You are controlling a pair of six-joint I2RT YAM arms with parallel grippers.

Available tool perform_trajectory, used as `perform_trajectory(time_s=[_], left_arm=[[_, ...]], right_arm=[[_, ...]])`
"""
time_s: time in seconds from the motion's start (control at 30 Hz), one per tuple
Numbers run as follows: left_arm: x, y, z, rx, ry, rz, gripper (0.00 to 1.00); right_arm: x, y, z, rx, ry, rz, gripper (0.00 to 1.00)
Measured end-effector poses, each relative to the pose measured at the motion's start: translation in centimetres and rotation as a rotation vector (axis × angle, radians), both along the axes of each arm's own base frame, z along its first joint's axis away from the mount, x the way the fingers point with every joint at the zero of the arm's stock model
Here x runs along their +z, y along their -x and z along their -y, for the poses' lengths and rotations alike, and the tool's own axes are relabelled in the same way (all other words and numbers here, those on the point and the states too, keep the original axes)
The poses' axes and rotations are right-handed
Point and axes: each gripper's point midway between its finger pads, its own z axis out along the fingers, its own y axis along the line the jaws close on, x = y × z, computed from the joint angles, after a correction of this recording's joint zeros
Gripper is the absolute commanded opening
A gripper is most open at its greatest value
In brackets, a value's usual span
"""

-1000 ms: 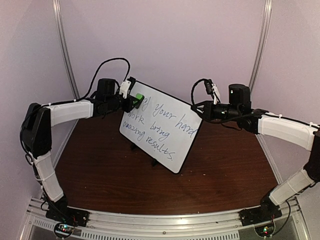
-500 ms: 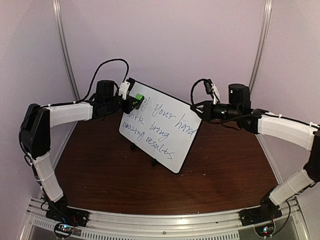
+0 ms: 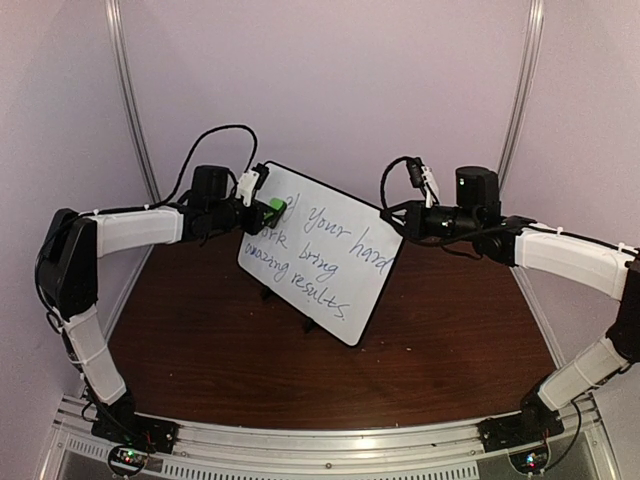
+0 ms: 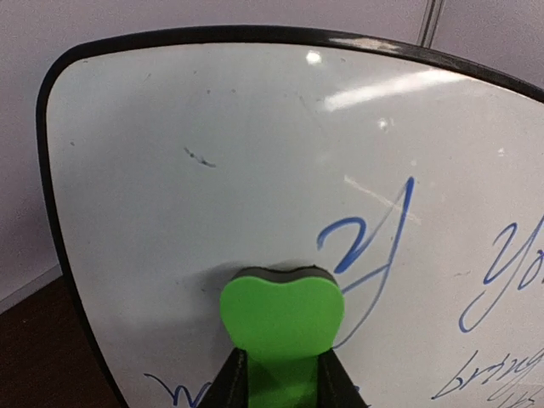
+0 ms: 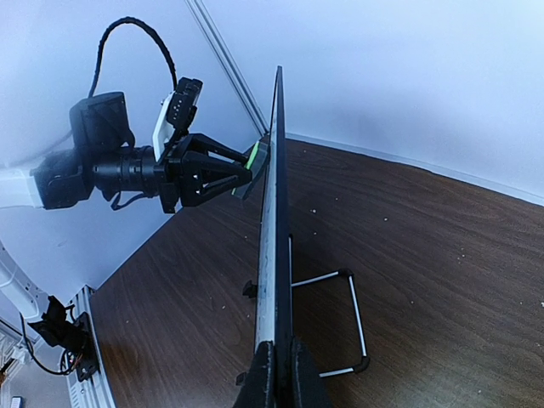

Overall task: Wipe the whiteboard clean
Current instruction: Erase the center of the whiteboard.

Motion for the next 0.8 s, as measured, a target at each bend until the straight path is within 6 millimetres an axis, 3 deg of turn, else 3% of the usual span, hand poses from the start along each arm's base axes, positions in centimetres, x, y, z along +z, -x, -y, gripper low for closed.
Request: perform_trajectory(time_s=[0.23,0.37,0.47,0.67,0.8], left_arm=[[3.3,-0.8,1.4,-0.031,0.028,0.038,0.17],[3.9,-0.7,1.9,-0.037,0.032,0.048,0.17],[3.3,-0.5,1.8,-0.035,0.031,0.045,0.17],[-0.6,1.1,0.9,-0.021,0.008,-0.041,0.17],[-1.2,1.4,0.7,-0.012,0.006,-0.055,0.17]], right_arm=[[0.1,-0.1,-0.2,0.006,0.001,0.004,0.00],[0.1,-0.1,-0.2,0.011,0.002,0.006,0.00],[0.1,-0.1,-0.2,0.011,0.003,0.005,0.00],[0.0,-0.2,-0.2,0.004,0.004,-0.001,0.00],[0.0,-0.2,-0.1,0.001,0.004,-0.003,0.00]])
